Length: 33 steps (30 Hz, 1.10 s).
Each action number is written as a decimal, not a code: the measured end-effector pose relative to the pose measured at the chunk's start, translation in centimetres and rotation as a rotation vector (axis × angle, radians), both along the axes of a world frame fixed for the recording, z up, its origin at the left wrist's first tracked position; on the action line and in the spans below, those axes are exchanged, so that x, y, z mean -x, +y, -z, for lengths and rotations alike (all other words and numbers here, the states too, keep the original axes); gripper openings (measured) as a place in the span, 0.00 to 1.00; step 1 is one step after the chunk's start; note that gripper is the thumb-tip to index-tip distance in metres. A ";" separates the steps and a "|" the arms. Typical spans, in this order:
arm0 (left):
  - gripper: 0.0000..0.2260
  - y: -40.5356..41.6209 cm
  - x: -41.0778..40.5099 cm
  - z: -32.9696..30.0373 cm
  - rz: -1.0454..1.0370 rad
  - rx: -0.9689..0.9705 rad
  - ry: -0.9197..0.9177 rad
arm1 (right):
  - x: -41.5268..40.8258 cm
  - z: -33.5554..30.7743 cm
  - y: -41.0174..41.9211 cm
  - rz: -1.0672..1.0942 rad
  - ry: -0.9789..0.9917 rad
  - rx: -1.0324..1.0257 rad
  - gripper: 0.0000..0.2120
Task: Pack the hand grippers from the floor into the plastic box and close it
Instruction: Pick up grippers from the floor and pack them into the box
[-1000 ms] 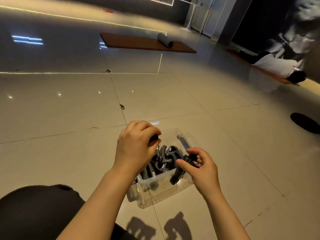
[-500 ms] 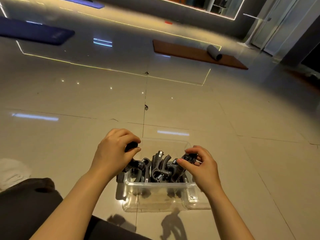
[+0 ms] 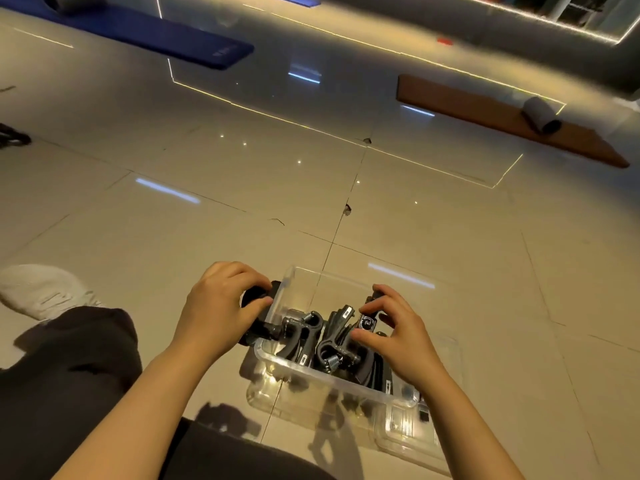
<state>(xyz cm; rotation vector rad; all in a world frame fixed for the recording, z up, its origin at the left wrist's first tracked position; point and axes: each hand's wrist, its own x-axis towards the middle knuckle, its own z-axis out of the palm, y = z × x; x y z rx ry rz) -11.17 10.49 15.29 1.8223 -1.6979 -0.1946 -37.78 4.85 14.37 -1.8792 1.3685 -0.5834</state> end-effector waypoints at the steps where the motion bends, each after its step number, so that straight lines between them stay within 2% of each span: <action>1: 0.08 -0.2 0.1 0.2 0.003 -0.001 -0.004 | -0.1 0.6 -0.2 -0.028 0.017 -0.009 0.13; 13: 0.08 -1.9 2.3 -0.9 0.029 -0.040 -0.010 | -0.2 3.0 -1.5 -0.178 0.148 -0.028 0.12; 19: 0.07 -3.1 4.3 -6.5 0.007 0.216 -0.154 | -2.0 4.4 -3.7 -0.228 0.237 -0.044 0.12; 22: 0.06 -3.9 4.3 -6.8 -0.071 0.201 -0.053 | -3.8 5.8 -4.9 -0.209 0.290 -0.019 0.13; 24: 0.07 -4.4 3.8 -6.2 -0.080 0.168 -0.079 | -4.4 7.0 -5.6 -0.192 0.306 0.001 0.12; 28: 0.07 -4.3 2.5 -5.0 -0.082 0.083 -0.116 | -4.7 10.2 -6.8 -0.359 0.416 0.123 0.13; 33: 0.07 -2.9 0.5 -3.4 -0.141 -0.032 -0.053 | -6.2 14.9 -6.0 -0.726 0.511 0.355 0.13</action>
